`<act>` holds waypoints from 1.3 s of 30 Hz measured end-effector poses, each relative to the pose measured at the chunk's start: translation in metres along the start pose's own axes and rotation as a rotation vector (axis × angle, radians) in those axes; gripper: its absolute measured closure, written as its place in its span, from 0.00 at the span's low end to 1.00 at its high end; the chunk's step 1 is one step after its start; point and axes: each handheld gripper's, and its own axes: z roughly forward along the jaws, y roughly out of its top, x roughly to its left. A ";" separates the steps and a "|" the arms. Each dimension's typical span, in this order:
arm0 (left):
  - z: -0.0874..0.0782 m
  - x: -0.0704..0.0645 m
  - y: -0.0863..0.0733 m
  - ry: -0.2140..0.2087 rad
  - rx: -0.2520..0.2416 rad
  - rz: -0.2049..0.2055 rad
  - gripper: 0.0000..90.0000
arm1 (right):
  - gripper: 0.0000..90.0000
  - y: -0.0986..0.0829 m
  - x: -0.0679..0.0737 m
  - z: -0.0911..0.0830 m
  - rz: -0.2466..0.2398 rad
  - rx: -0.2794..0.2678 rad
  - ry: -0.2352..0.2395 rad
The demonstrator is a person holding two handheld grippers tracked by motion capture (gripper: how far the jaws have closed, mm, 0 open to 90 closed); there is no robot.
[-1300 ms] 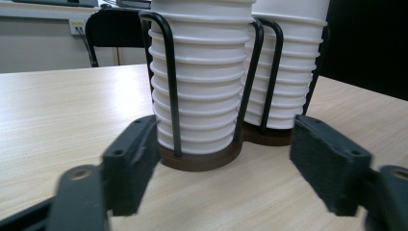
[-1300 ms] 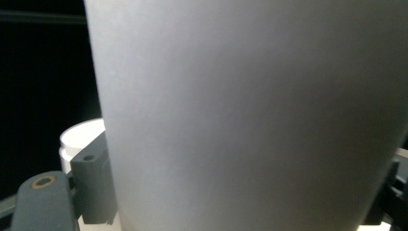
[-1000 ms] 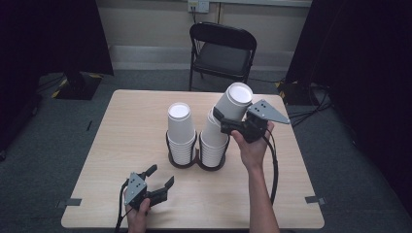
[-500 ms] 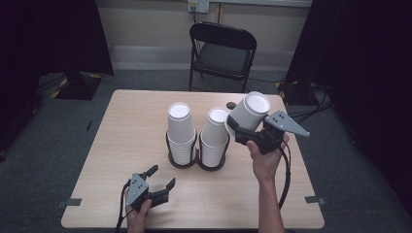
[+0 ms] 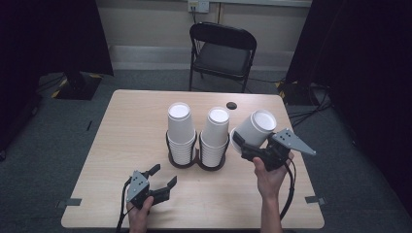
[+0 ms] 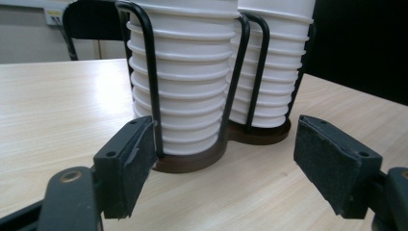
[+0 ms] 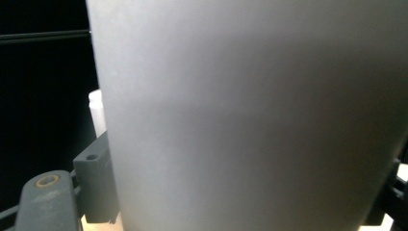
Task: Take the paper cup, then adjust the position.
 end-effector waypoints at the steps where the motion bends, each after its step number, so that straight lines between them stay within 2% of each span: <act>1: 0.000 0.000 0.000 -0.009 0.000 -0.005 0.26 | 0.16 -0.004 0.000 -0.001 0.001 0.008 -0.001; 2: 0.001 0.000 0.000 -0.020 -0.001 -0.014 0.26 | 0.16 -0.008 0.001 -0.001 0.006 0.017 0.002; 5: 0.002 0.000 0.000 -0.048 0.001 -0.004 0.23 | 0.16 -0.019 0.001 -0.003 0.017 0.046 0.007; 8: 0.003 -0.001 0.001 -0.053 0.010 -0.003 0.22 | 0.16 -0.024 0.002 -0.005 0.039 0.046 0.009; 11: 0.007 -0.004 0.002 -0.065 0.019 -0.010 0.21 | 0.16 -0.035 0.003 -0.005 0.087 0.049 0.034; 15: 0.008 -0.007 0.004 -0.071 0.014 -0.012 0.20 | 0.16 -0.045 0.007 -0.003 0.101 0.056 0.039; 17: 0.007 -0.009 0.006 -0.088 0.003 -0.004 0.21 | 0.16 -0.055 0.011 -0.003 0.134 0.041 0.052; 18: 0.007 -0.009 0.006 -0.088 0.003 -0.004 0.25 | 0.16 -0.055 0.011 -0.003 0.134 0.041 0.052; 19: 0.007 -0.011 0.006 -0.109 0.001 -0.001 0.29 | 0.16 -0.063 0.013 -0.002 0.169 0.038 0.079; 21: 0.008 -0.011 0.007 -0.111 0.006 0.008 0.28 | 0.16 -0.067 0.014 -0.002 0.182 0.037 0.086; 24: 0.009 -0.012 0.007 -0.123 0.002 0.000 0.28 | 0.16 -0.077 0.017 -0.002 0.218 0.049 0.103; 25: 0.009 -0.013 0.008 -0.129 -0.002 0.005 0.27 | 0.16 -0.083 0.018 -0.002 0.252 0.047 0.120; 26: 0.009 -0.013 0.008 -0.129 -0.002 0.005 0.27 | 0.16 -0.083 0.018 -0.002 0.252 0.047 0.120; 27: 0.010 -0.013 0.008 -0.145 0.007 0.008 0.27 | 0.16 -0.088 0.020 -0.002 0.273 0.050 0.137; 30: 0.011 -0.015 0.008 -0.158 0.005 0.009 0.29 | 0.16 -0.092 0.020 -0.003 0.286 0.053 0.138; 31: 0.012 -0.017 0.009 -0.164 0.007 0.007 0.28 | 0.16 -0.096 0.020 -0.004 0.305 0.047 0.134; 33: 0.013 -0.020 0.010 -0.175 0.001 0.021 0.27 | 0.16 -0.098 0.020 -0.006 0.313 0.051 0.135; 36: 0.015 -0.022 0.011 -0.182 -0.004 0.020 0.27 | 0.16 -0.101 0.020 -0.008 0.330 0.053 0.147; 37: 0.017 -0.023 0.011 -0.187 -0.010 0.021 0.27 | 0.16 -0.103 0.021 -0.009 0.357 0.047 0.158; 39: 0.018 -0.024 0.011 -0.194 -0.008 0.026 0.27 | 0.16 -0.104 0.021 -0.009 0.369 0.045 0.170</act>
